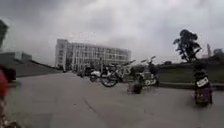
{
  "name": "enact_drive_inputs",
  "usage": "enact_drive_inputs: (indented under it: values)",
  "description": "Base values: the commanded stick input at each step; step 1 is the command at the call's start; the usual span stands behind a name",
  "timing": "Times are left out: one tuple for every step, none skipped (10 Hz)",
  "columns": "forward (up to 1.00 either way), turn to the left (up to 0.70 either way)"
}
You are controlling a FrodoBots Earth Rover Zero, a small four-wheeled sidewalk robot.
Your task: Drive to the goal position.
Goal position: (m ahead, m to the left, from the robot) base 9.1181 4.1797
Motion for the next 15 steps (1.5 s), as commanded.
enact_drive_inputs:
  values:
    - [0.7,0.35]
    - [0.7,0.35]
    - [0.7,0.35]
    - [0.7,0.35]
    - [0.7,0.35]
    - [0.7,0.35]
    - [0.7,0.35]
    - [0.7,0.32]
    - [0.7,0.22]
    - [0.7,0.12]
    - [0.7,0.02]
    - [0.7,0.0]
    - [0.7,0.0]
    - [0.7,0.0]
    - [0.7,0.0]
